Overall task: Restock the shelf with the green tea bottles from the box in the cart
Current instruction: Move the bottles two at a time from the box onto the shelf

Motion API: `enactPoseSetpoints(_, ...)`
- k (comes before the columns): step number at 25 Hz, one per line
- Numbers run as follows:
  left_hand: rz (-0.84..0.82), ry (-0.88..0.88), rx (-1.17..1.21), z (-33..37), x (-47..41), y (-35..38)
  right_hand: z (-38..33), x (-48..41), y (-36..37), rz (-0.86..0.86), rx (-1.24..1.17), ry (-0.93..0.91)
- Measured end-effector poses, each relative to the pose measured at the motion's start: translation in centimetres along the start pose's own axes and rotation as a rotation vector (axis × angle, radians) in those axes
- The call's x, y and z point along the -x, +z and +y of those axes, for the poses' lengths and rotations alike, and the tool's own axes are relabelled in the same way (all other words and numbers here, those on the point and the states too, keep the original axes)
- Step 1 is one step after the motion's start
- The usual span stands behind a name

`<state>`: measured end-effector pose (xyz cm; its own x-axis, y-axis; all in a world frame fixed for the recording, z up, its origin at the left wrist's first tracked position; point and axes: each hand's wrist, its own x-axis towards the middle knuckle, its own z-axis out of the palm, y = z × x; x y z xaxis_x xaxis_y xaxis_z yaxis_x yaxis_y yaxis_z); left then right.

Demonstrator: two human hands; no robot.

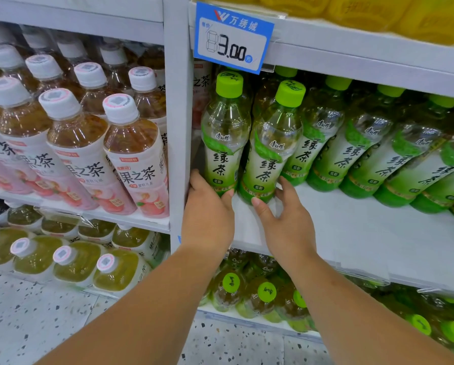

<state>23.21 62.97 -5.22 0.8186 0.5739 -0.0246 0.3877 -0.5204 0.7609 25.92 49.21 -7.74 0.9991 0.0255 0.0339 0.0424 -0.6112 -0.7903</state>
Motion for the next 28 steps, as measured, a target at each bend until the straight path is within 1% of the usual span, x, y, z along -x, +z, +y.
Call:
enactPoseSetpoints(3, -0.028, -0.043, 0.025, 0.7, 0.1, -0.4, 0.0, 0.0, 0.0, -0.008, 0.02, -0.008)
enactPoseSetpoints(8, -0.117, -0.106, -0.065, 2.5, 0.9, -1.7, -0.5, 0.0, -0.5, -0.06, -0.017, 0.003)
enactPoseSetpoints(11, -0.152, -0.065, -0.082, 2.3, 2.0, -2.7, -1.3, 0.5, -1.4, -0.127, -0.124, 0.075)
enactPoseSetpoints(13, -0.196, -0.042, -0.055, 1.9, 2.8, -3.4, -2.1, 1.5, -2.4, -0.173, -0.168, 0.155)
enactPoseSetpoints(17, -0.325, -0.05, 0.005, 1.3, 4.8, -5.9, -3.6, 5.5, -4.8, -0.201, -0.301, 0.302)
enactPoseSetpoints(20, -0.443, -0.057, 0.007, 0.7, 7.1, -8.0, -4.6, 8.9, -6.5, -0.233, -0.345, 0.381)
enactPoseSetpoints(25, -0.493, -0.008, -0.017, 0.7, 12.8, -12.6, -6.0, 14.2, -11.0, -0.302, -0.321, 0.453)
enactPoseSetpoints(28, -0.53, -0.038, -0.042, 1.9, 16.7, -14.7, -6.6, 18.2, -14.7, -0.355, -0.304, 0.484)
